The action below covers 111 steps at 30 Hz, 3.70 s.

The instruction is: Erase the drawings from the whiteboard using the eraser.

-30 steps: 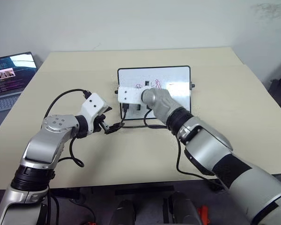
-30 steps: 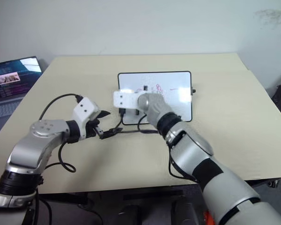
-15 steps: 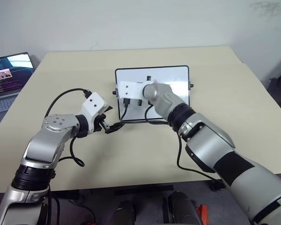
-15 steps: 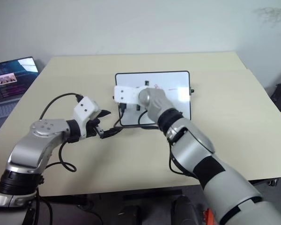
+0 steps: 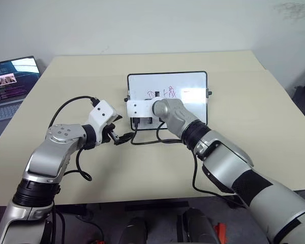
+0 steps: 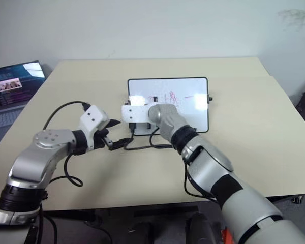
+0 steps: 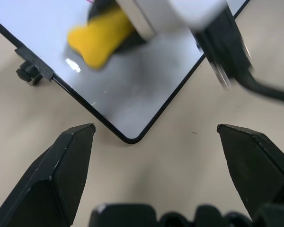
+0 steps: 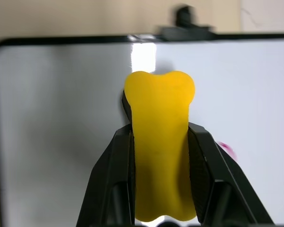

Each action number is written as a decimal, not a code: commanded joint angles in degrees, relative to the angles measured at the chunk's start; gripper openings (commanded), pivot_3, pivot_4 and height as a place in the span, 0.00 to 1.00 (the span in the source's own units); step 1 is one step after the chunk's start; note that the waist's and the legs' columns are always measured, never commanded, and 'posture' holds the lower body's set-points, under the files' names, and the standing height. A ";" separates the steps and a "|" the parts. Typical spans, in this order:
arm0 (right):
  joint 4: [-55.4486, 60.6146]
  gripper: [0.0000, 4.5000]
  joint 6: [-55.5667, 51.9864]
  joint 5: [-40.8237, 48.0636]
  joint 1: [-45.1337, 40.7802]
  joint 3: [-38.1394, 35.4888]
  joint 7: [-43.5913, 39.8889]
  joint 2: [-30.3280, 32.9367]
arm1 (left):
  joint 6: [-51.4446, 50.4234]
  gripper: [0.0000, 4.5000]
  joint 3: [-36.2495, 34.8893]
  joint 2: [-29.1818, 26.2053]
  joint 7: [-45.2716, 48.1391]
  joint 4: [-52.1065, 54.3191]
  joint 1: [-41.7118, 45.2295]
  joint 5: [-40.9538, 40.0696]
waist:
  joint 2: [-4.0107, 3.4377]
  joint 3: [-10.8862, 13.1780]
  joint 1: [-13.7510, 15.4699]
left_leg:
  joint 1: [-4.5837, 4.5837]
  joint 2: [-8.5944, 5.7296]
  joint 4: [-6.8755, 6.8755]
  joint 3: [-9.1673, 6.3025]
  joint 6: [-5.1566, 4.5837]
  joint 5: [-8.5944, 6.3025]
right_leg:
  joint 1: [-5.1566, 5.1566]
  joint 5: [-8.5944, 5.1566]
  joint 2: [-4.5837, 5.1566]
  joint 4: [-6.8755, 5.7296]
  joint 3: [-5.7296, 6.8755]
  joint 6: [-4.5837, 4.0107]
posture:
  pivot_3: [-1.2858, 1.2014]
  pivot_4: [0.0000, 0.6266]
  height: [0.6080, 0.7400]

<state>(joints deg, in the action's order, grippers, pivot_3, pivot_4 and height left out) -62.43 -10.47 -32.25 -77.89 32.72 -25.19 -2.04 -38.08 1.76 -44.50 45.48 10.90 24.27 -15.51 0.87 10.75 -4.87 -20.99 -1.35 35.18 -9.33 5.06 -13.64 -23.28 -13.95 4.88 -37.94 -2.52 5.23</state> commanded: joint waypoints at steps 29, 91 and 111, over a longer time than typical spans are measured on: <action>61.48 0.24 -10.42 7.17 28.29 -12.04 -33.48 42.51 | 2.14 1.00 -4.36 -8.08 7.42 2.98 1.98 -2.13 | 0.09 0.04 0.30 | -1.06 0.03 -0.12 0.08 0.21 0.07 | -0.78 0.17 0.07 0.53 0.12 -0.26 | 0.52 0.24 1.00; 49.82 0.24 -21.89 14.41 16.78 -20.44 -14.96 33.34 | 10.97 1.00 -3.58 -0.80 -3.16 -7.89 12.98 4.60 | 0.12 0.05 -0.07 | -1.16 0.03 -0.09 0.13 0.23 0.09 | -0.77 0.27 0.08 0.71 0.08 -0.23 | 0.52 0.24 1.00; 53.61 0.24 -20.88 15.93 16.29 -16.71 -17.17 28.64 | 10.87 1.00 -2.29 -0.67 -0.15 -7.96 12.53 4.92 | 0.11 0.05 -0.50 | -1.15 0.03 -0.09 0.14 0.23 0.09 | -0.78 0.27 0.07 0.67 0.08 -0.23 | 0.52 0.24 1.00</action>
<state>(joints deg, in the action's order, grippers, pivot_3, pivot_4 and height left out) -11.49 -32.82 -17.01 -59.42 14.79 -42.32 28.56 -28.19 0.02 -44.78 44.86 2.38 35.66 -10.94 0.99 10.80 -5.37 -22.12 -1.31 35.09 -9.19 5.29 -13.56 -24.06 -13.68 4.96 -37.29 -2.45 5.00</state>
